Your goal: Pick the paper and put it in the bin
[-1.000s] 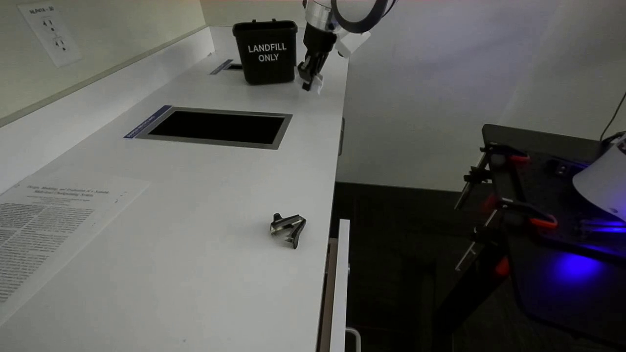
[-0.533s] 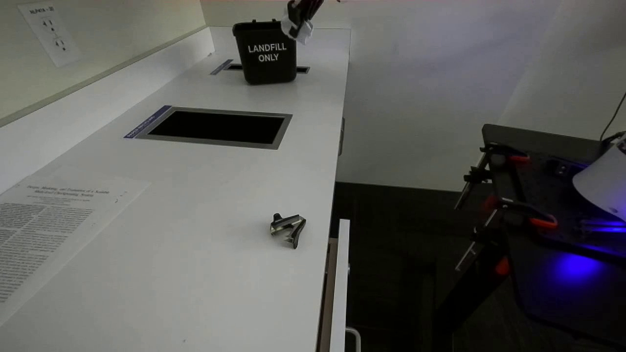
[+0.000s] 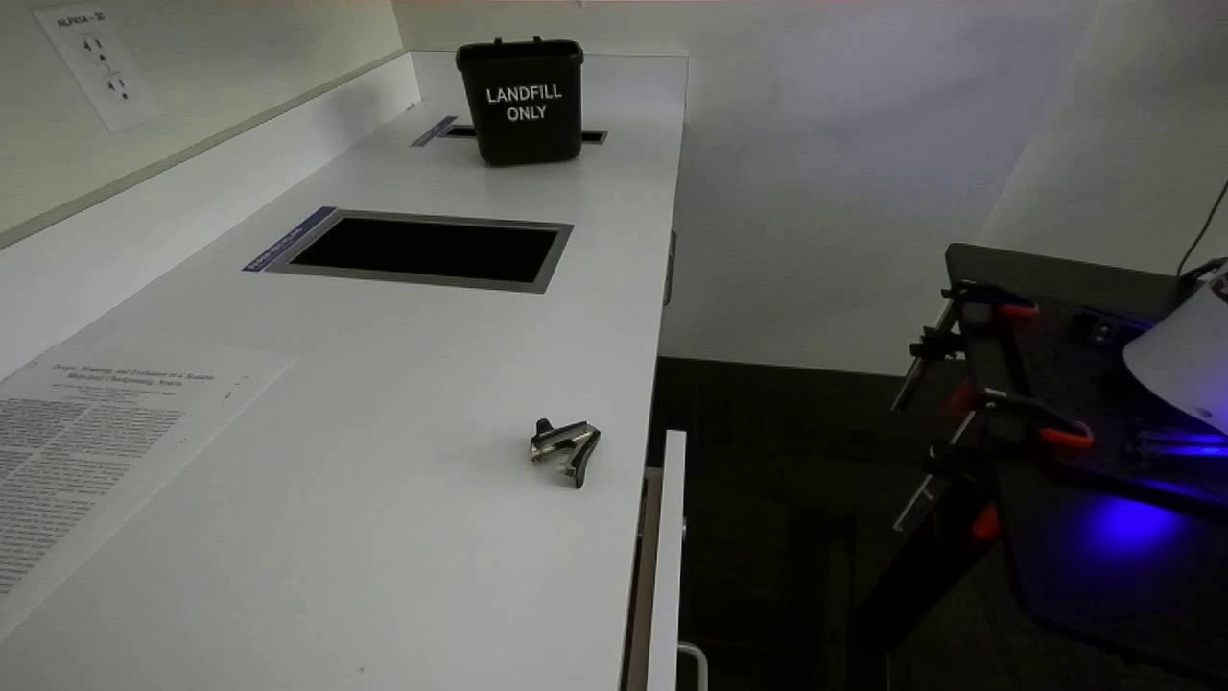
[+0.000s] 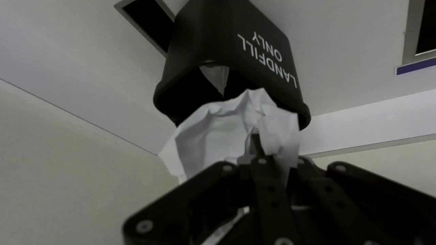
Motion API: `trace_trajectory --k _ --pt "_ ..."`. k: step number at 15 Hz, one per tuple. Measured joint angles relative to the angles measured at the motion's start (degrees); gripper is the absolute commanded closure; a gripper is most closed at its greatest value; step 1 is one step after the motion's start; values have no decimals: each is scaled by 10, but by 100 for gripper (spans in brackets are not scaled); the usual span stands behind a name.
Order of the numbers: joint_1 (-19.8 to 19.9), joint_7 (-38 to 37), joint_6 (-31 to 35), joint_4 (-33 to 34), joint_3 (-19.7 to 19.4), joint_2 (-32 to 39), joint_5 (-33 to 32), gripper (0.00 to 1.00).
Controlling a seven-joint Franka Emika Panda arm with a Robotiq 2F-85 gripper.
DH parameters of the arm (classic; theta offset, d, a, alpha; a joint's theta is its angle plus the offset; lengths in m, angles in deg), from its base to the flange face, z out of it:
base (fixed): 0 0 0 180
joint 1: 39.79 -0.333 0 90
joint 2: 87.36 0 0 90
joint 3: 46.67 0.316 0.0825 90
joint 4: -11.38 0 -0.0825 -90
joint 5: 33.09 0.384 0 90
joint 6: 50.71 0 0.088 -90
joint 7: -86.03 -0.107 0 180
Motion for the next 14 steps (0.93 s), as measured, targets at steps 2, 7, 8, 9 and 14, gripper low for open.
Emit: trace_trajectory --k 2,7,8,9,14 --pt "3 -1 -1 40 -5 29 0 98" --pt "18 -2 -43 166 -4 117 5 98" --pt "21 -2 -59 193 -3 134 6 98" --pt "23 -2 -75 218 -3 149 8 98" --pt "37 -2 -147 327 10 218 11 67"
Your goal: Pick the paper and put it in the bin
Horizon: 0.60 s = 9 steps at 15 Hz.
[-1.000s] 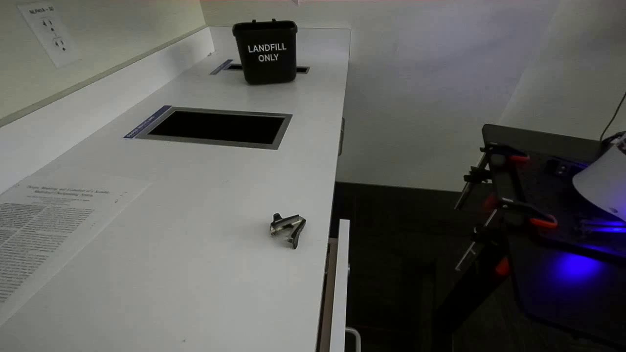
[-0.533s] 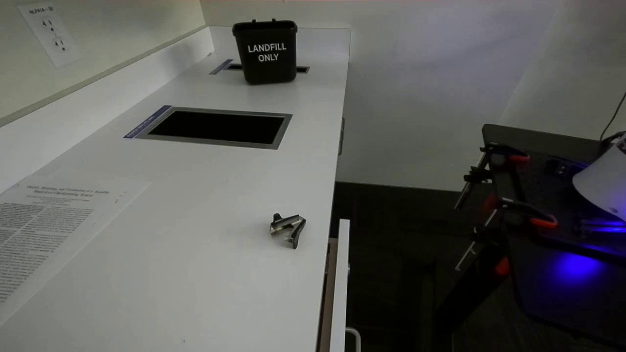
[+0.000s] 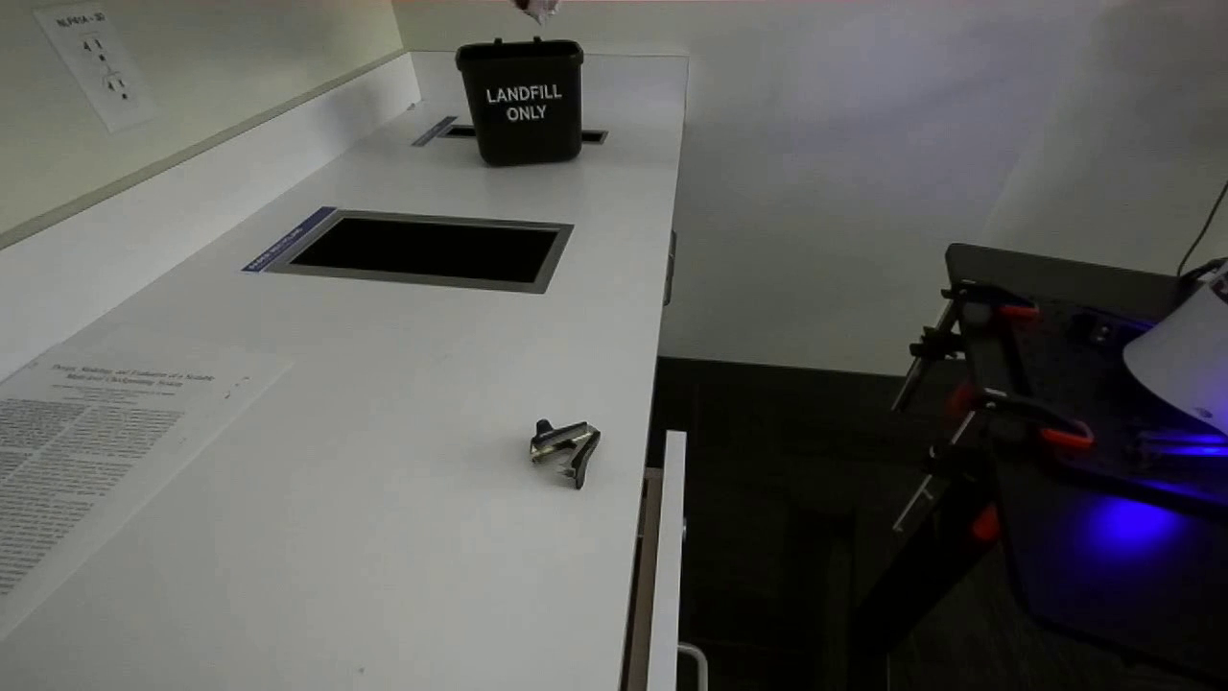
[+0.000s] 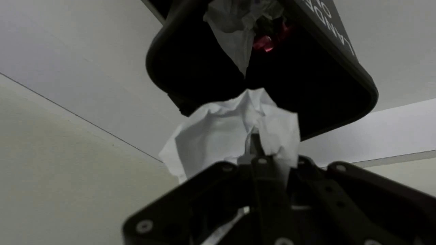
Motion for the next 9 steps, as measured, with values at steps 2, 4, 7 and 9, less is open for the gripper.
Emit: trace_trajectory --k 2,4,7,9 --pt "3 0 -22 32 3 22 0 54" --pt "5 0 -39 59 7 42 0 38" --pt "7 0 -51 89 12 63 0 17" --pt "7 0 -53 102 13 72 0 2"
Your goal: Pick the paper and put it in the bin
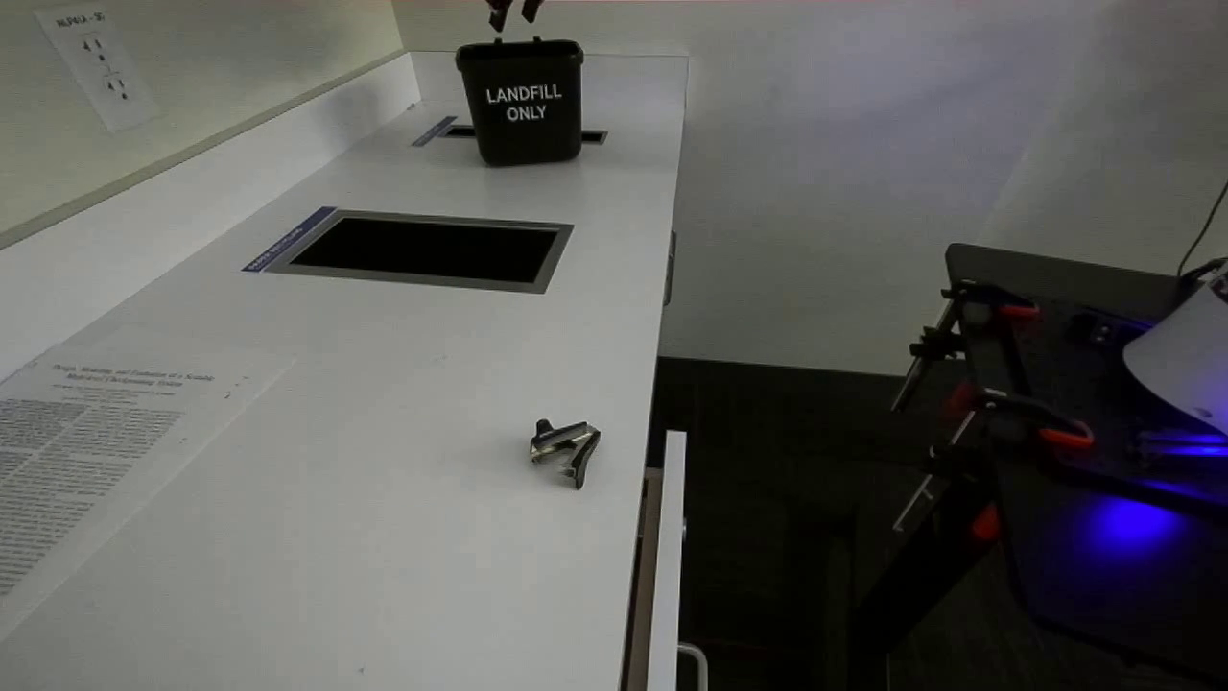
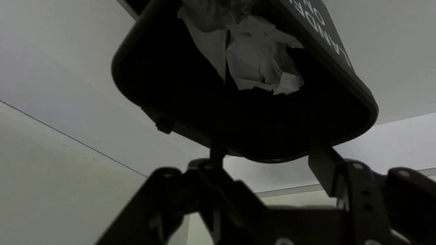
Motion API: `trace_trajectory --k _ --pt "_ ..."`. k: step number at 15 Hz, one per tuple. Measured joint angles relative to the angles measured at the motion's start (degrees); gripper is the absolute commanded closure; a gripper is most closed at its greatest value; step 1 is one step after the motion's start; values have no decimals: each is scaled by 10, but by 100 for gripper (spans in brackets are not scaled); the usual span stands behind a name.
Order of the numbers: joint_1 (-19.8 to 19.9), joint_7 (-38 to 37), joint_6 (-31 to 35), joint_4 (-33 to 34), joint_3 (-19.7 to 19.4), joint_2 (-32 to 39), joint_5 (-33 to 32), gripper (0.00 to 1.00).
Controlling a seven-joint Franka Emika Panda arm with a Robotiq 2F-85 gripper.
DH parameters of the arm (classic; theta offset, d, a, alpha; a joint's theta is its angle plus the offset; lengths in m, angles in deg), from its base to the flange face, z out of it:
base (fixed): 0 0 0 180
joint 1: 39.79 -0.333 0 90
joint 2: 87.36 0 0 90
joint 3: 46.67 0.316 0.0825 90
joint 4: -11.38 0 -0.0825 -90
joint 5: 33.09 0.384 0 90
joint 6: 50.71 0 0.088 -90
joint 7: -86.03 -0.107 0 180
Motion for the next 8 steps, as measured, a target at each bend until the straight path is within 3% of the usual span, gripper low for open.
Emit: trace_trajectory --k 8 --pt "0 0 0 17 4 8 0 0"
